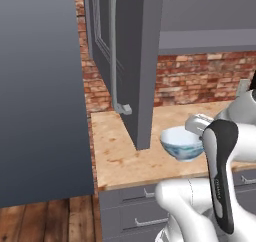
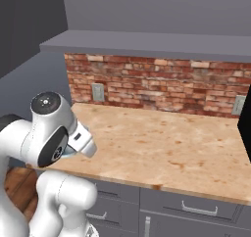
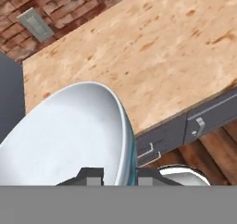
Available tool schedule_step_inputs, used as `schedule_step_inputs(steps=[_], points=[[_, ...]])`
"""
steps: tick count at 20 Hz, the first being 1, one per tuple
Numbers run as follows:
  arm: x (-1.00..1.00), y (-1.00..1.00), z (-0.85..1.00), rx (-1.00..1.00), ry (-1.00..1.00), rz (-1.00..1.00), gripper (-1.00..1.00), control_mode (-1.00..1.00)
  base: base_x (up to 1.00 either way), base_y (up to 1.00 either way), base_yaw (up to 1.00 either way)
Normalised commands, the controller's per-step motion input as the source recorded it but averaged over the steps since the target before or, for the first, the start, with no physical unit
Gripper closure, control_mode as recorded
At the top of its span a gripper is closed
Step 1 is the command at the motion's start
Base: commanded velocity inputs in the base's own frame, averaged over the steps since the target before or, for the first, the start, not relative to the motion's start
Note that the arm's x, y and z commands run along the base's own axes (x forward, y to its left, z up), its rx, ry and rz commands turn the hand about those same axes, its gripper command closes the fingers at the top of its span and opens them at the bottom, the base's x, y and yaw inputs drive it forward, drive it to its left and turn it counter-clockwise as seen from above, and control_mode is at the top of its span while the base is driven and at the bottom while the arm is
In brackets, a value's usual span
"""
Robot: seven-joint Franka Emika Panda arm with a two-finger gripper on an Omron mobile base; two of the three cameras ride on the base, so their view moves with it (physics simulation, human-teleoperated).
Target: Take the smaller bowl and place it next to the appetizer plate on the dining counter , and place the larger bowl next to the plate with cooked food.
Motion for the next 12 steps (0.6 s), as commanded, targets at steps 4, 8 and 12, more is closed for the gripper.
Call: schedule_step_inputs(steps=[4,8,12], points=[[-0.07,0.07,-0.02,-0.04,0.00,0.06,1.00,1.00,-0.37,0.10,0.19],[0.00,0.00,0.00,0.00,0.00,0.00,1.00,1.00,-0.75,0.00,0.32],[0.00,0.00,0.00,0.00,0.00,0.00,1.00,1.00,-0.83,-0.08,0.33]])
